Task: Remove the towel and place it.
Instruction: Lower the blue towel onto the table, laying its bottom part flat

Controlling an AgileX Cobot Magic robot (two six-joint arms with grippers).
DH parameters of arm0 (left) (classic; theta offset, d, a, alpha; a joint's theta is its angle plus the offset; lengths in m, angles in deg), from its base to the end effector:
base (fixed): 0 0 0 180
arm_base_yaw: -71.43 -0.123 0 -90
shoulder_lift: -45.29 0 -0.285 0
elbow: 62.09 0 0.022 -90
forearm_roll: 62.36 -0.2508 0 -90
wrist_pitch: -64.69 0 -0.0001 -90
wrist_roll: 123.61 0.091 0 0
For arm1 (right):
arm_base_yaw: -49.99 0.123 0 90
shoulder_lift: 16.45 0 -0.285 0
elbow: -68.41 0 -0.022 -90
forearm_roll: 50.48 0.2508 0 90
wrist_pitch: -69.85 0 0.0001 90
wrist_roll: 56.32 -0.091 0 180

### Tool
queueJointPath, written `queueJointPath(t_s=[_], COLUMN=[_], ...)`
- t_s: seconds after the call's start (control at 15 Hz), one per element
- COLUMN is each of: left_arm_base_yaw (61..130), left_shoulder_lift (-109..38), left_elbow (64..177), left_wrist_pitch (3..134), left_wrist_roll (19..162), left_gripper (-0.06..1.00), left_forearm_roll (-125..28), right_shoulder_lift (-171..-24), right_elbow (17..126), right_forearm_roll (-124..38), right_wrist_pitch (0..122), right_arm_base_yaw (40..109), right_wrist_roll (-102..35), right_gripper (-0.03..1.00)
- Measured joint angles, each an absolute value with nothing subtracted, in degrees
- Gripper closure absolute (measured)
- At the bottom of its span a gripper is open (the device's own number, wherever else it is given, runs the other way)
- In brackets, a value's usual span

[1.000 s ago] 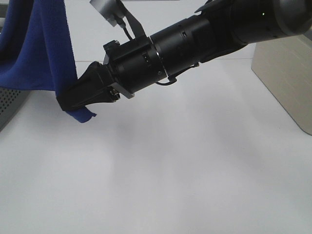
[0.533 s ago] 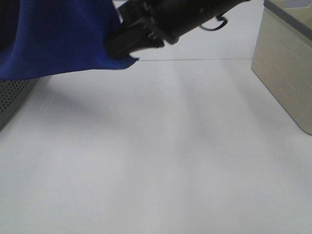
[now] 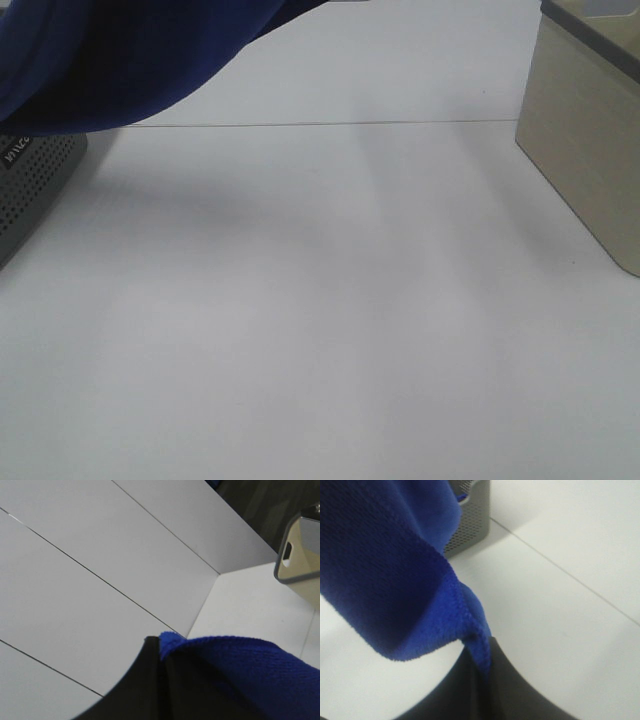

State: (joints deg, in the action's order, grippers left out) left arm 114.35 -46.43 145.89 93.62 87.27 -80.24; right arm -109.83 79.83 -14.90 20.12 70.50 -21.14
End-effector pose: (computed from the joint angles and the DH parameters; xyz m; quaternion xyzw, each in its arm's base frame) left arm 0.2389 -0.2037 0.5361 0.4662 0.5435 0.0759 0.6938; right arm 0.2932 0.1528 0.4166 -0.3308 0.8078 0.2414 0.4239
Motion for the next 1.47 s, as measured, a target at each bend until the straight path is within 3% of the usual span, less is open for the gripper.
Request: queueJointPath(t_s=[0.13,0.6,1.07,1.2,1.47], left_arm_base_yaw=[114.35,108.33,101.06,98.94,94.58], left_shoulder_lift=[-47.4,-48.61,-53.71,-57.14,-61.56], left_elbow=[145.89,145.89,145.89,145.89,145.89], left_wrist_pitch=[87.15,82.05,67.61,58.1,47.78], left_wrist_roll=[83.78,75.82,73.58,73.52,73.52], left_gripper=[0.94,0.94,0.94,0.94,0.94], left_forearm_roll=[-80.24,-80.24,-80.24,-80.24,-79.95], right_shoulder_lift=[-109.32,-109.32,-109.32,-110.0,-115.5], right_elbow=[88.25,94.61,95.07,95.07,95.24], right_forearm_roll=[-32.32,-50.88,-63.03,-64.0,-64.69], right_wrist_pitch=[16.05,15.31,38.45,50.03,58.85], right_arm_base_yaw=[70.5,70.45,70.45,70.45,70.45], right_wrist_roll=[-31.34,-40.22,-43.94,-43.31,-43.25], right_gripper=[0.95,0.95,0.95,0.95,0.95])
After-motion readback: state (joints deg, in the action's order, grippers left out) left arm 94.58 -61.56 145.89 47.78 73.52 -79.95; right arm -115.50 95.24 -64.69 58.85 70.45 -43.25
